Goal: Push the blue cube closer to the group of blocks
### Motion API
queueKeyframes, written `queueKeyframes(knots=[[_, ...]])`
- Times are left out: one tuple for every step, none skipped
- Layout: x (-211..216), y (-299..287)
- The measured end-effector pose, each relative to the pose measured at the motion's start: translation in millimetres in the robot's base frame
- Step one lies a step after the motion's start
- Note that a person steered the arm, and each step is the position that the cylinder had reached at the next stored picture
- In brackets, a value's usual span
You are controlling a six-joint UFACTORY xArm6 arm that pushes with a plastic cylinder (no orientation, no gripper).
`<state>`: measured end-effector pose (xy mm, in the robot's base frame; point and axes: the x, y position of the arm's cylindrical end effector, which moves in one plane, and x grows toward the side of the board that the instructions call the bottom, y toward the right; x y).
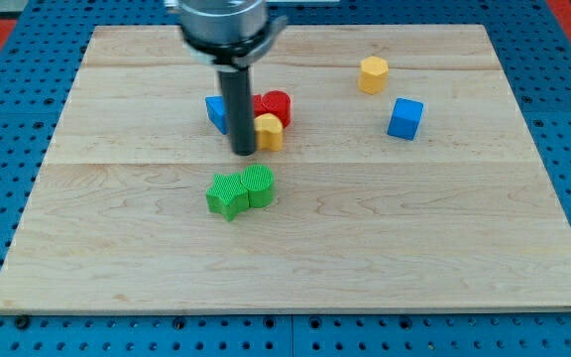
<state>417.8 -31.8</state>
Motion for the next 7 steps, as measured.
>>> queueKeyframes(knots=[[-30.4, 39.4], [-44.5, 60.0], [-76.3, 74.1], [-83.1, 87.3], [-70.8, 149.0], [-75.1, 199.1], [-50.8, 212.0]])
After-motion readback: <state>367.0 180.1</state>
